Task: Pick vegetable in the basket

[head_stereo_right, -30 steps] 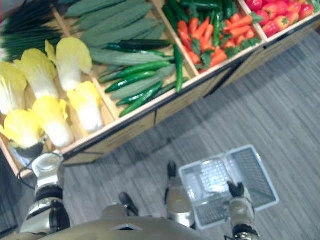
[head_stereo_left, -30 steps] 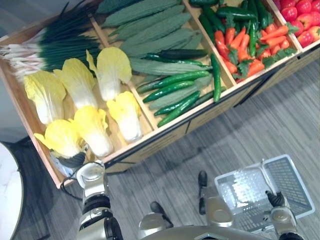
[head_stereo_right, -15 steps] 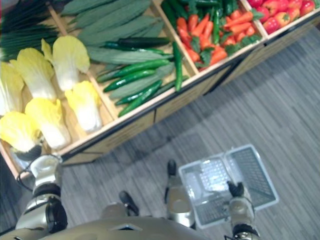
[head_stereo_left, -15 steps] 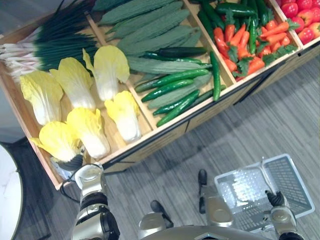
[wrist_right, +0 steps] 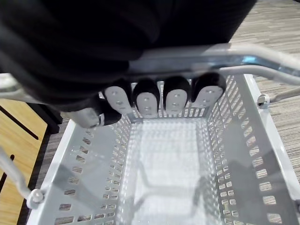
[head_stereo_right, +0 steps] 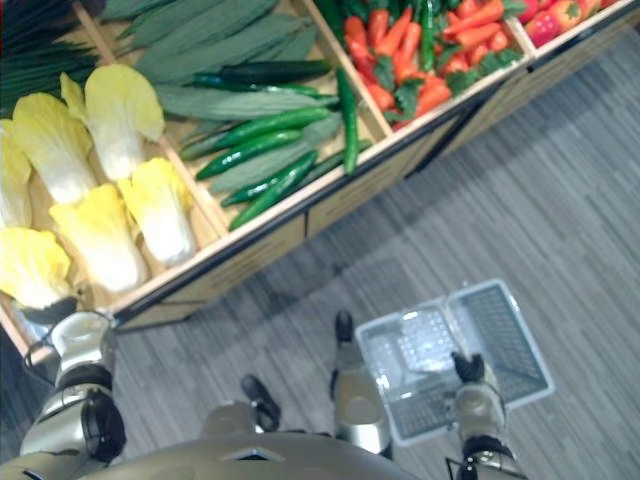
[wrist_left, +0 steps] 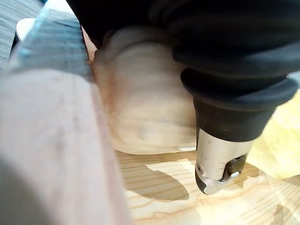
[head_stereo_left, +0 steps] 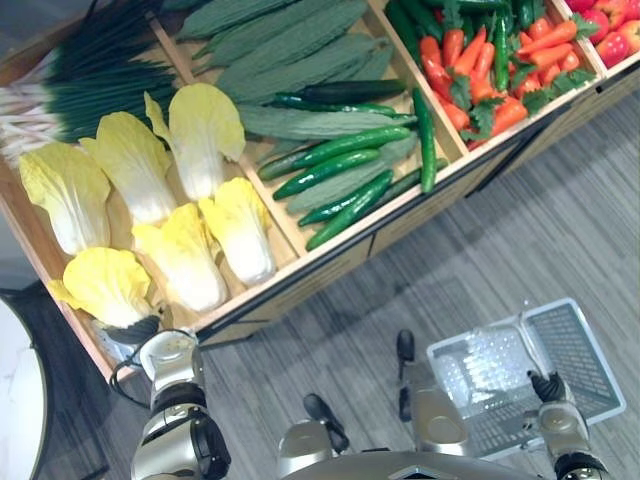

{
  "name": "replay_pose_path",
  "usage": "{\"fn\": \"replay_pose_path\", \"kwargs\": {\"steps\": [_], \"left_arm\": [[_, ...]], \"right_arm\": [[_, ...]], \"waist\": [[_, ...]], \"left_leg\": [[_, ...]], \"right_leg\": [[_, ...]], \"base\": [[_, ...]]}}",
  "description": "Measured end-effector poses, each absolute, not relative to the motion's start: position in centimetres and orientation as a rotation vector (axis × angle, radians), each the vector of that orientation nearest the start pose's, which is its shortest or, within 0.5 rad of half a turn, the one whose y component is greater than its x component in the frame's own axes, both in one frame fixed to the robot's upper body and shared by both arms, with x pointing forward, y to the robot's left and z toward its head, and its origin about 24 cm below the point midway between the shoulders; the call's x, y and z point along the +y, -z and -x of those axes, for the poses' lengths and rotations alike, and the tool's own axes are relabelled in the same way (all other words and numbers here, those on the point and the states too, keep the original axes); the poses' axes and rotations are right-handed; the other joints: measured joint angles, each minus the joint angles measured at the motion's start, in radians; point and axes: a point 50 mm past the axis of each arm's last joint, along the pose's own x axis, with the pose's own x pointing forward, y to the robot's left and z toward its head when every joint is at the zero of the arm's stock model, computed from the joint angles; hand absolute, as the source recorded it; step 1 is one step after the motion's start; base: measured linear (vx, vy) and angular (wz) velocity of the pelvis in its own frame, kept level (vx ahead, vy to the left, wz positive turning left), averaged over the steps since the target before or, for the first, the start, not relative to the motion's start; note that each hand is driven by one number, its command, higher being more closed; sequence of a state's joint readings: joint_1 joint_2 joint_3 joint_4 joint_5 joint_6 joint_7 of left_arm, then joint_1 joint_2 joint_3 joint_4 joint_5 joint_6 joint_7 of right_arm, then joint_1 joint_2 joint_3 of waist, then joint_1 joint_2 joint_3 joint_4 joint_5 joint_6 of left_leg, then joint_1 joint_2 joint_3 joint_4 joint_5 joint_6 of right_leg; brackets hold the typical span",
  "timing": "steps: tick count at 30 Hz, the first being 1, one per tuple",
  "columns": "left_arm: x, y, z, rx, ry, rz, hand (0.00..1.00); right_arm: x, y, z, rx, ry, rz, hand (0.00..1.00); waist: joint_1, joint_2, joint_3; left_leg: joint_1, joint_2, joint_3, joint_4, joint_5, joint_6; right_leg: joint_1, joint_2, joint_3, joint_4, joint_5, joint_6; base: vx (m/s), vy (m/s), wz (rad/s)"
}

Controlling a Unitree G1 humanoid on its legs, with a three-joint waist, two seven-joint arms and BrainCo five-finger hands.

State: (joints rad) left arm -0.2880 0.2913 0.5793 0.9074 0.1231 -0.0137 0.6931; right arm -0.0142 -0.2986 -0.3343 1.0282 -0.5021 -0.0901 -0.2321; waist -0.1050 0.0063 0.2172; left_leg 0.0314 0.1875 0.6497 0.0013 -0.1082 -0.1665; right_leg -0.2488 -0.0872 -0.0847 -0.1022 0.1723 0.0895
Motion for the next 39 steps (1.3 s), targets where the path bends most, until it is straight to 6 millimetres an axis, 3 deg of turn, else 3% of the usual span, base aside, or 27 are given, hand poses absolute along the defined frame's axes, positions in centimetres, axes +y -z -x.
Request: {"fn": "replay_pose_path", "kwargs": {"steps": [16, 28, 39], "left_arm": [[35.5, 3.3, -21.0, 0.533, -1.192, -0.247, 1.00], [31.8, 2.4, -23.8, 0.359, -1.159, 0.057, 1.00], [28.9, 1.7, -23.3, 0.240, -1.114, 0.114, 1.00]], "right_arm": [[-31.5, 10.4, -14.7, 0.878, 0.339, 0.705, 1.00], [-31.4, 11.3, -12.6, 0.953, 0.395, 0.654, 1.00], [-30.7, 12.2, -11.0, 1.007, 0.433, 0.587, 1.00]], "waist": [[-0.004, 0.009, 0.001], [-0.012, 0.006, -0.001], [-0.017, -0.009, -0.020]], "left_leg": [[-0.008, -0.002, 0.008, 0.002, -0.003, -0.004], [0.027, -0.027, -0.062, 0.001, -0.003, 0.001], [0.046, -0.022, -0.091, 0.002, 0.001, 0.007]], "right_leg": [[-0.013, -0.002, 0.005, -0.001, 0.013, -0.003], [0.063, -0.041, -0.050, -0.002, 0.014, 0.001], [0.097, -0.039, -0.078, -0.002, 0.011, 0.000]], "base": [[-0.03, -0.049, -0.02], [-0.05, -0.018, 0.15], [-0.04, -0.047, 0.06]]}}
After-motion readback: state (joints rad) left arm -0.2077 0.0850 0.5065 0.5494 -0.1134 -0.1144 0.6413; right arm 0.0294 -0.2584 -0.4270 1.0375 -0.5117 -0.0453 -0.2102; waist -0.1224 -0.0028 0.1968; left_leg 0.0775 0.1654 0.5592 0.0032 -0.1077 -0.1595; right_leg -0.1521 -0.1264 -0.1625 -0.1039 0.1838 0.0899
